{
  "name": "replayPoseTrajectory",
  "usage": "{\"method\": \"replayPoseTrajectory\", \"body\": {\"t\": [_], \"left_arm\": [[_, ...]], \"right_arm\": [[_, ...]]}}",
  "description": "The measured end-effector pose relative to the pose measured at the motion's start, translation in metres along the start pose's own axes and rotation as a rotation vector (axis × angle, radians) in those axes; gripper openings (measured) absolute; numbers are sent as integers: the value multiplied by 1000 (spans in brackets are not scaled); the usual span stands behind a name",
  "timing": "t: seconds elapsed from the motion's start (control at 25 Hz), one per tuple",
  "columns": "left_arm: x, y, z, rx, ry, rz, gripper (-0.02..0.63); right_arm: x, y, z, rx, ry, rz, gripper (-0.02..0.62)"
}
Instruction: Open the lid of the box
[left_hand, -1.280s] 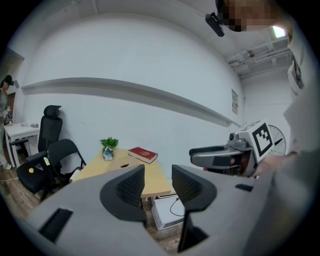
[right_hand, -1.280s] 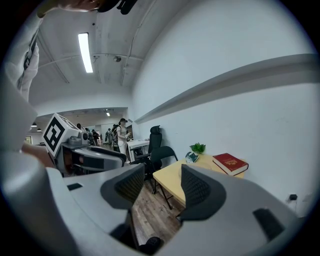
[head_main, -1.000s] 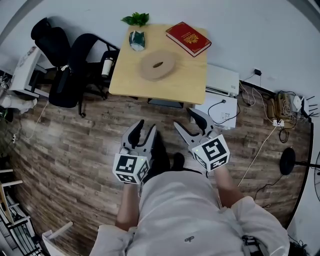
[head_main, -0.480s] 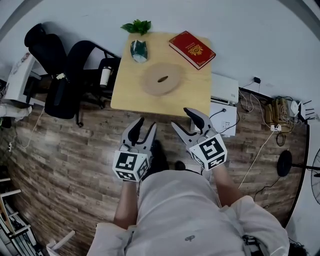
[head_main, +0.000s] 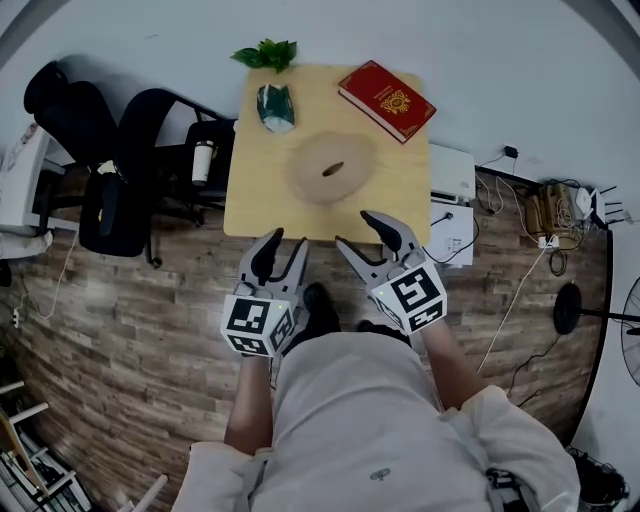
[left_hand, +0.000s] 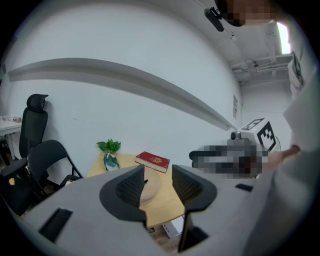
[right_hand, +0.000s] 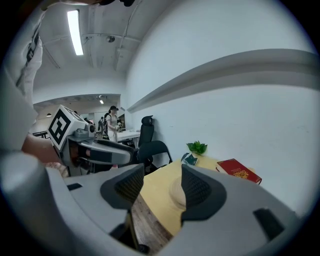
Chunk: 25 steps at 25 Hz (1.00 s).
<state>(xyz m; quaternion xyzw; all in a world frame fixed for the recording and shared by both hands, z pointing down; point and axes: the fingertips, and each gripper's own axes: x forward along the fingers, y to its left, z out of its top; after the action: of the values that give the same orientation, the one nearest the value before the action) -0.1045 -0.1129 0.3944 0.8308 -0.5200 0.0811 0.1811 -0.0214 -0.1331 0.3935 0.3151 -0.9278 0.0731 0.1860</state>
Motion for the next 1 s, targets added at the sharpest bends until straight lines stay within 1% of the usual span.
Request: {"method": "replayPoseTrajectory", "body": {"t": [0.16,0.36,0.52,0.8,1.0], "left_arm": [[11,27,-1,-3,12,-19,150],[23,50,-2,4,26,-52,150],[29,68,-7,-1,42,-71,150],[43,89,-18,-16,74,-87,150],[50,99,-25,-31,82,-88,150]], "right_arm": [[27,0,-3,-14,38,-19,222],[54,1,-8,-28,75,-40,222],[74,4,-17,-50,127,-51,222],[104,-2,-38,-99,205,-69,221],[124,-8,-57,-135,254,-76,221]]}}
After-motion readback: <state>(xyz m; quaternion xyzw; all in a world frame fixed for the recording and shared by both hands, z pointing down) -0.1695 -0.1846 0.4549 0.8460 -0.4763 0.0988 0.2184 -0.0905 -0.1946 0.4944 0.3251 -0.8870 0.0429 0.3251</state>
